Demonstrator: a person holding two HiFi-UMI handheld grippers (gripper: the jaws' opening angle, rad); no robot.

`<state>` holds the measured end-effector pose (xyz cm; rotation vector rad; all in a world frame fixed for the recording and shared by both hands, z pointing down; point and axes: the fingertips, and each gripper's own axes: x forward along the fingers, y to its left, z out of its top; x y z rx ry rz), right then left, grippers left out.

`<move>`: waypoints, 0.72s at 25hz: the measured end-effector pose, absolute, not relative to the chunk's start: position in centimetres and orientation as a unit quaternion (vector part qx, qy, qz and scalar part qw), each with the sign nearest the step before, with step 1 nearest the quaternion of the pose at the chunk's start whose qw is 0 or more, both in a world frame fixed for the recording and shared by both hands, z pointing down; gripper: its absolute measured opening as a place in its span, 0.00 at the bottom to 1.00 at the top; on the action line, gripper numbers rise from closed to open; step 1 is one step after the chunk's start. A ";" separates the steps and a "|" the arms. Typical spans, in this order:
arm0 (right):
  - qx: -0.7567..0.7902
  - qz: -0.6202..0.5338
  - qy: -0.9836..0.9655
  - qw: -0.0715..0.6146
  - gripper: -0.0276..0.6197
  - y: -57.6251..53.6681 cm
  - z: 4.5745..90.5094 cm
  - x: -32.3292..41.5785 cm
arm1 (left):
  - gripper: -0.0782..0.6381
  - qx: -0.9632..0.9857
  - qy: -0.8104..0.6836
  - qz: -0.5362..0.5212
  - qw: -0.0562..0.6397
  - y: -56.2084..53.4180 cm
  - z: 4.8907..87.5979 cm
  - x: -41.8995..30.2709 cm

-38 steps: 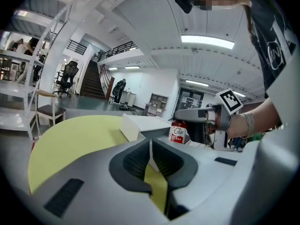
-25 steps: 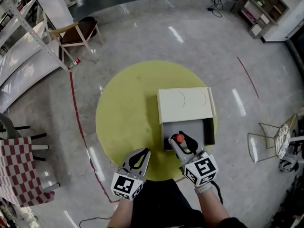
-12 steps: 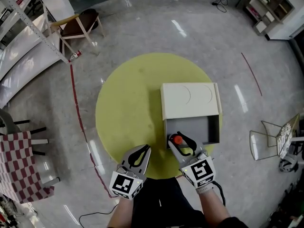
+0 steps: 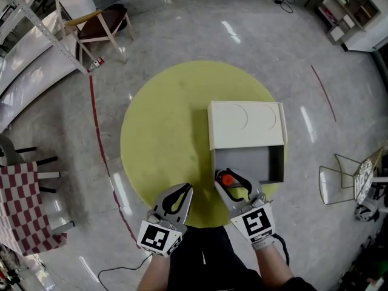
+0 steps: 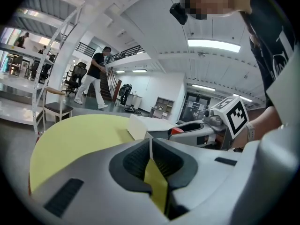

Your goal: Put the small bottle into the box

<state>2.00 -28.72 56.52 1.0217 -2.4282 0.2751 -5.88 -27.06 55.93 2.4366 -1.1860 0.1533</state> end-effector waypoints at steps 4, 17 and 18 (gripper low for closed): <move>0.374 0.100 -0.885 0.259 0.28 -28.6 57.0 1.9 | 0.14 0.876 -0.431 0.052 0.210 -27.0 55.7 -6.2; 0.377 0.137 -0.881 0.251 0.28 -28.4 56.8 2.0 | 0.14 0.877 -0.432 0.051 0.204 -27.1 54.9 -6.0; 0.375 0.137 -0.883 0.247 0.28 -28.4 56.6 2.0 | 0.14 0.877 -0.432 0.051 0.203 -27.1 54.8 -6.0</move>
